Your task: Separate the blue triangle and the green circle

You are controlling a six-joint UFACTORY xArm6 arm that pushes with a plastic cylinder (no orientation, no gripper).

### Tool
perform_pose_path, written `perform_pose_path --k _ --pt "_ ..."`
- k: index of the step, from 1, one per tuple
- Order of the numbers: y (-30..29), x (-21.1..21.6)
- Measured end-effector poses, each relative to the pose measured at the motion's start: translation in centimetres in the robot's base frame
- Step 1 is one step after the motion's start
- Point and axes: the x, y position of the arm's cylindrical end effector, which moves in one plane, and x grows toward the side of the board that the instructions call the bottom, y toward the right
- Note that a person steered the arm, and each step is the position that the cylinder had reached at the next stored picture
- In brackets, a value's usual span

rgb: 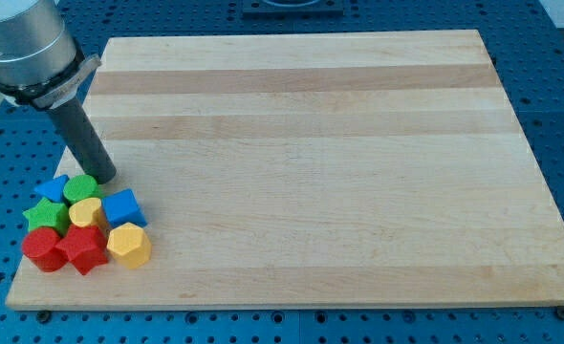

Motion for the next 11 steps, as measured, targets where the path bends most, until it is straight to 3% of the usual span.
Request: perform_pose_path --k 1,3,4,7,8,9,11 --pt "0.0 0.0" --pt "0.0 -6.9" --pt "-6.7 -9.0" --pt "-6.7 -8.9" --pt "-6.4 -7.5" --pt "-5.9 -2.4" --pt "-3.2 3.1"
